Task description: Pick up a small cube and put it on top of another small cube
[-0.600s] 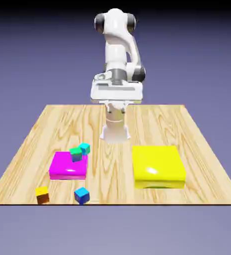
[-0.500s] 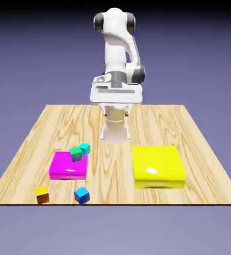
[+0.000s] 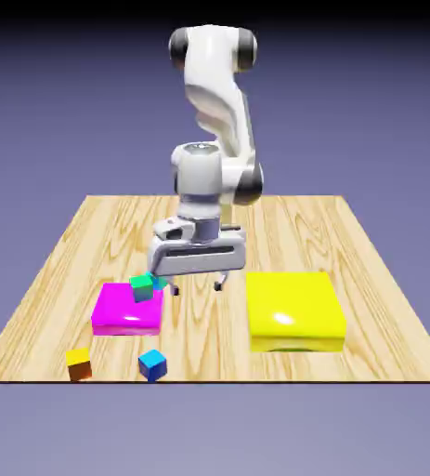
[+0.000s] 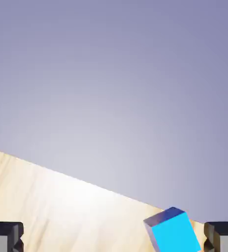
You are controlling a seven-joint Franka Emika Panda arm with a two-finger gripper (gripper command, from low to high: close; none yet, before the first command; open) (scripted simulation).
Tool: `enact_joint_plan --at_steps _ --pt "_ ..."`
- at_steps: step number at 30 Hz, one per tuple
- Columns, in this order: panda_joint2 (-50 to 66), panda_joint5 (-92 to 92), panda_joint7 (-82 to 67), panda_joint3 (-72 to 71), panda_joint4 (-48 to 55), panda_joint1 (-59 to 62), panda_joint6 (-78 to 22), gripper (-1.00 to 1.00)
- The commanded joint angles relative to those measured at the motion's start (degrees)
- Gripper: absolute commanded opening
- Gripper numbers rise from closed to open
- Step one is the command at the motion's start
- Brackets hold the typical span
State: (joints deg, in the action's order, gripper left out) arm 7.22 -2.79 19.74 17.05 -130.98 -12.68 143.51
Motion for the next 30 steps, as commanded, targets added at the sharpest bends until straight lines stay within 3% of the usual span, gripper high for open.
enact_joint_plan --at_steps 1,16,22,23,27,30 --pt "2.1 -0.1 -1.2 0.9 1.6 -0.6 -1.6 0.0" --pt "33.2 -2.3 -18.9 14.2 25.0 -10.0 -25.4 0.0" --pt "38.5 -1.2 -19.0 12.8 22.3 -7.6 -17.4 0.0" --pt "38.5 -1.2 -19.0 12.8 22.3 -7.6 -17.4 -1.0" --pt "33.7 -2.2 -19.0 14.1 24.8 -9.8 -24.8 -1.0" --pt "27.6 -1.7 -12.8 13.8 20.8 -6.1 -27.9 -1.0"
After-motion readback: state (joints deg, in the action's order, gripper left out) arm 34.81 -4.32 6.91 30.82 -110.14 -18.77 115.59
